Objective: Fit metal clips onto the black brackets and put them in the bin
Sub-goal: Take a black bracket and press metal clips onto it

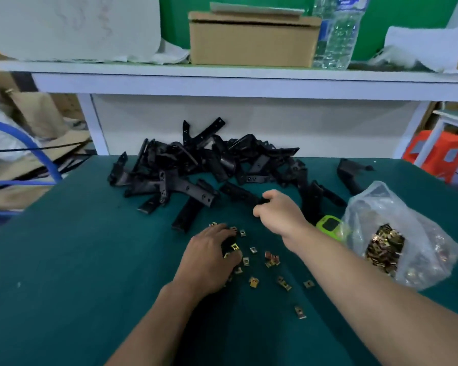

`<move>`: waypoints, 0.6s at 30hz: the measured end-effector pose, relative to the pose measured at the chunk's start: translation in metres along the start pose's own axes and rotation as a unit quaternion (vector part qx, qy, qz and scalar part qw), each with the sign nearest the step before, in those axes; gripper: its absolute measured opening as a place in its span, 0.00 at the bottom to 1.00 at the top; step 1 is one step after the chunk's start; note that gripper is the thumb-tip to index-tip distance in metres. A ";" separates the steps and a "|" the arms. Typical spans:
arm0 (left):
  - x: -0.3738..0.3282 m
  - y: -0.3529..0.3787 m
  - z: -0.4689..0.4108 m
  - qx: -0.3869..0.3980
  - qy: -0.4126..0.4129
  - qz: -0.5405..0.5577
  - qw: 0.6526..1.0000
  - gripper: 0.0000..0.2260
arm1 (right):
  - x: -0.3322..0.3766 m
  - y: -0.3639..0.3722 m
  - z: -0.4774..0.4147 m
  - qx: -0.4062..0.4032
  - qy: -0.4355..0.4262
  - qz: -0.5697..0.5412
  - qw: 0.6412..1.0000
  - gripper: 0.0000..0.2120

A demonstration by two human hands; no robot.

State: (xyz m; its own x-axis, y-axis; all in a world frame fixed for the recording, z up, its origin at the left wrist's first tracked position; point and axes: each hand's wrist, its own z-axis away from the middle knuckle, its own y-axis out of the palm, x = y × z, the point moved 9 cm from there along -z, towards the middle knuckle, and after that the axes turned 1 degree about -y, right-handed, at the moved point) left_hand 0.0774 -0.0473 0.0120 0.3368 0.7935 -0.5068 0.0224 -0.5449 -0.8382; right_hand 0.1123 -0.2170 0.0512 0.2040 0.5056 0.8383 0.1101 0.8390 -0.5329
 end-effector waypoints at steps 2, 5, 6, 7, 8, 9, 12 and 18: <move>0.003 -0.001 -0.002 -0.014 0.005 0.012 1.000 0.20 | 0.005 0.017 -0.020 0.018 -0.007 0.091 0.996 0.31; 0.007 -0.004 -0.004 -0.040 0.011 0.029 0.999 0.14 | 0.006 0.034 -0.044 0.016 -0.011 0.218 0.976 0.32; 0.007 -0.005 -0.004 -0.048 0.013 0.034 0.998 0.12 | 0.005 0.037 -0.051 0.007 -0.012 0.244 0.970 0.31; 0.008 -0.007 -0.004 -0.054 0.012 0.036 0.998 0.11 | 0.003 0.039 -0.055 -0.007 -0.013 0.262 0.965 0.30; 0.008 -0.009 -0.004 -0.060 0.009 0.038 0.997 0.09 | 0.002 0.040 -0.057 -0.027 -0.019 0.278 0.960 0.28; 0.009 -0.010 -0.005 -0.066 0.003 0.041 0.997 0.07 | 0.003 0.041 -0.057 -0.050 -0.031 0.295 0.954 0.25; 0.016 -0.013 -0.002 -0.071 -0.033 0.061 0.995 0.02 | 0.004 0.032 -0.044 -0.138 -0.060 0.276 0.949 0.13; 0.007 -0.029 0.009 -0.142 -0.046 -0.023 0.988 0.10 | -0.045 0.003 0.014 -0.158 0.010 -0.211 0.965 0.13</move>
State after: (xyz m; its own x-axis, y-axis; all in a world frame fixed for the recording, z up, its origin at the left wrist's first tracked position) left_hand 0.0708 -0.0237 0.0308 0.2430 0.8335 -0.4962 0.3041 -0.5512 -0.7770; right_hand 0.0898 -0.2343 0.0129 0.0955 0.1266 0.9873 0.4775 0.8645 -0.1570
